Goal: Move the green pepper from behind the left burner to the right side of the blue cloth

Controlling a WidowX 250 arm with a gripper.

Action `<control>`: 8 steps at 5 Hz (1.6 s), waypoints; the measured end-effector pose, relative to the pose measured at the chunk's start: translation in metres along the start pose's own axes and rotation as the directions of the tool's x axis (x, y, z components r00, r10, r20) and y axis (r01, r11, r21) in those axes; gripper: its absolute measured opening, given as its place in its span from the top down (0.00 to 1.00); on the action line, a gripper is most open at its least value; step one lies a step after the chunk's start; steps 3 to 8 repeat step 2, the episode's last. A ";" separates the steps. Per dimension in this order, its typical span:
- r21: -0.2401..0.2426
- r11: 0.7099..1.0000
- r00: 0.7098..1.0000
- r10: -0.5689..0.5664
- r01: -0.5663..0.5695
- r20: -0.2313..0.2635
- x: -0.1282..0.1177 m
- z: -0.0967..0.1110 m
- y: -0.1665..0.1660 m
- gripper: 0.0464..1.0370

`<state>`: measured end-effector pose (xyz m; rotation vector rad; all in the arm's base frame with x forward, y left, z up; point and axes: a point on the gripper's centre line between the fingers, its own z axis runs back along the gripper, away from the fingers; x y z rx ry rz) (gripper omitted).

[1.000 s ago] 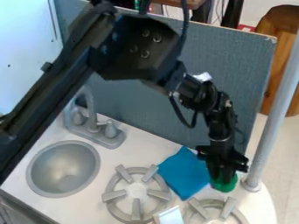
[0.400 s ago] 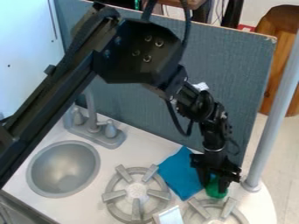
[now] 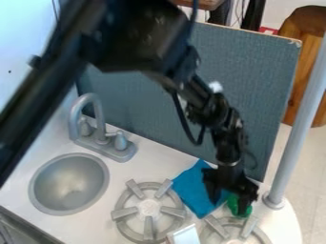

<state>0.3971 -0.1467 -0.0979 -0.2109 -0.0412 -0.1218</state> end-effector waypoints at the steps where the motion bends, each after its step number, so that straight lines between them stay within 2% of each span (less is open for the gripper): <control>1: -0.038 0.998 0.998 0.047 -0.045 0.052 -0.006 0.055 0.017 0.03; 2: -0.076 0.992 0.984 0.112 -0.102 0.139 -0.021 0.121 0.042 0.03; 8: -0.076 0.992 0.984 0.112 -0.102 0.139 -0.021 0.121 0.042 0.03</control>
